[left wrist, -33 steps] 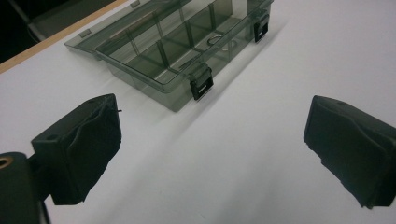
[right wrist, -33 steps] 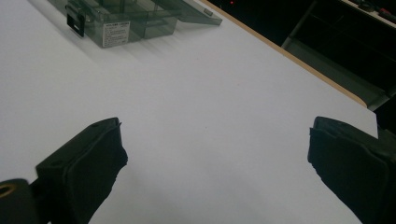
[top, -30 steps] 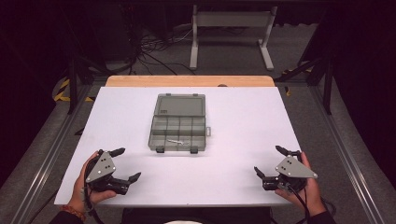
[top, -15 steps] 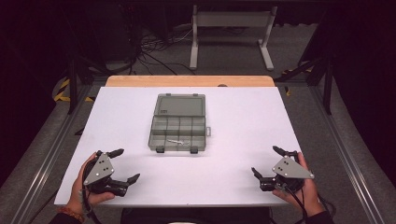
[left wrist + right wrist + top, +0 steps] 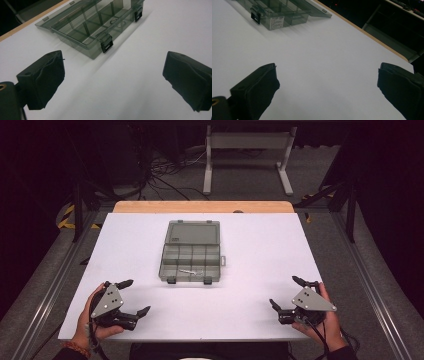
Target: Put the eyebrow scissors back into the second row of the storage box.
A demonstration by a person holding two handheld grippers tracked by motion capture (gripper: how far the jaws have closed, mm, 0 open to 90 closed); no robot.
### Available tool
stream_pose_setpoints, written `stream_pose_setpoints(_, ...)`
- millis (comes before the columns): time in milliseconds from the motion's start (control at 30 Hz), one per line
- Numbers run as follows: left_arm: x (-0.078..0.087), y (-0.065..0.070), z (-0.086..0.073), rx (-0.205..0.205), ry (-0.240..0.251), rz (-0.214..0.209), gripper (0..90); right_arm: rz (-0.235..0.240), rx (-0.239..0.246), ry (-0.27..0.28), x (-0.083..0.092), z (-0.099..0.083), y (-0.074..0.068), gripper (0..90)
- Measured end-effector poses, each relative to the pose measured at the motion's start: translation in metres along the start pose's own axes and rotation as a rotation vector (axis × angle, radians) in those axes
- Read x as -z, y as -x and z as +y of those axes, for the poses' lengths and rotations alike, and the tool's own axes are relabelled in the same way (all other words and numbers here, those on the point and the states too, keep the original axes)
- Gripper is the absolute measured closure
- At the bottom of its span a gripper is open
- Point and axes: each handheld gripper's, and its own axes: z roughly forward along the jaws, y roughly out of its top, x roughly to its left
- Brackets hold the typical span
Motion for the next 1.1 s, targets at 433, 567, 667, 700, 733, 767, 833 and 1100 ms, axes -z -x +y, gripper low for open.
stream_pose_setpoints(433,-0.0002,-0.0003,-0.0002,-0.001,-0.003,0.0,4.9,0.005,0.009,-0.007,-0.0014,0.0,-0.0008,4.0)
stream_pose_setpoints(567,-0.0007,0.0001,-0.0003,0.006,-0.004,-0.001,4.9,0.005,0.009,-0.007,-0.0015,0.0002,-0.001,4.1)
stream_pose_setpoints(667,-0.0012,-0.0003,-0.0005,0.004,-0.004,-0.002,4.9,0.007,0.008,-0.008,-0.002,0.0001,-0.0012,4.1)
stream_pose_setpoints(700,-0.0012,0.0001,-0.0005,0.008,-0.006,-0.001,4.9,0.009,0.008,-0.01,-0.0022,0.0,-0.0012,4.2)
stream_pose_setpoints(733,-0.0013,0.0,-0.0005,0.008,-0.006,-0.001,5.0,0.01,0.009,-0.011,-0.0024,-0.0001,-0.0013,4.1)
stream_pose_setpoints(767,-0.0014,0.0,-0.0004,0.009,-0.006,-0.001,5.0,0.01,0.01,-0.011,-0.0026,-0.0001,-0.0015,4.1)
stream_pose_setpoints(833,-0.0017,0.0,-0.0003,0.007,-0.008,-0.001,5.0,0.012,0.01,-0.011,-0.0027,0.0,-0.0017,4.2)
stream_pose_setpoints(1100,-0.0043,-0.0015,0.0001,0.011,-0.014,-0.007,5.0,0.019,0.004,-0.015,-0.0033,-0.0005,-0.0013,4.5)
